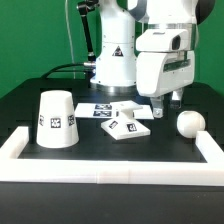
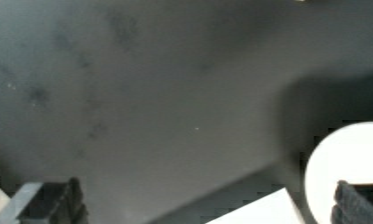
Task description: Assemble lamp
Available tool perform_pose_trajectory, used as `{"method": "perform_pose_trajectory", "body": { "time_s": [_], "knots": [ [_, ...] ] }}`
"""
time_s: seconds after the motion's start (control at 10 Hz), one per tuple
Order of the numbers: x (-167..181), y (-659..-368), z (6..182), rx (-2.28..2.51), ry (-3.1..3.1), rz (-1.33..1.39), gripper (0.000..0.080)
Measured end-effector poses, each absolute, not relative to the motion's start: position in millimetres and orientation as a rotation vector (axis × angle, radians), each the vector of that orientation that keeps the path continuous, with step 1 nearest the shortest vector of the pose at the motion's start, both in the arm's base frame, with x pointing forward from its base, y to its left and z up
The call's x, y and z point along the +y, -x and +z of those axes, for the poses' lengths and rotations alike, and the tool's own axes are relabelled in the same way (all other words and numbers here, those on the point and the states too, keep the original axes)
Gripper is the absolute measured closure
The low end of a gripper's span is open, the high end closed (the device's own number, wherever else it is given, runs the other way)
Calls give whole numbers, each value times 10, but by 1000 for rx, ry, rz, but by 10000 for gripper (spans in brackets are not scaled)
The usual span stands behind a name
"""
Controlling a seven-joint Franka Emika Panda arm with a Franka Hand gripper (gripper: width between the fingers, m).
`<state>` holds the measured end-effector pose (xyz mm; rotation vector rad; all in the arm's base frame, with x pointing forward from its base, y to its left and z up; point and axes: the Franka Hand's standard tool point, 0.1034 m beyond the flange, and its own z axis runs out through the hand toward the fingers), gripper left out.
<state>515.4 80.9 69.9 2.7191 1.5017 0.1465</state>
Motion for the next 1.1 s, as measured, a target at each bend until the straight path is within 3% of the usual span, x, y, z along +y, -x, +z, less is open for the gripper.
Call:
{"method": "perform_pose_trajectory", "body": {
  "time_s": [0.6, 0.9, 1.1],
  "knots": [
    [792, -5133, 698, 1484, -2731, 144, 100],
    [666, -4775, 722, 1295, -2825, 139, 100],
    [639, -4729, 704, 1087, -2925, 135, 100]
  ]
}}
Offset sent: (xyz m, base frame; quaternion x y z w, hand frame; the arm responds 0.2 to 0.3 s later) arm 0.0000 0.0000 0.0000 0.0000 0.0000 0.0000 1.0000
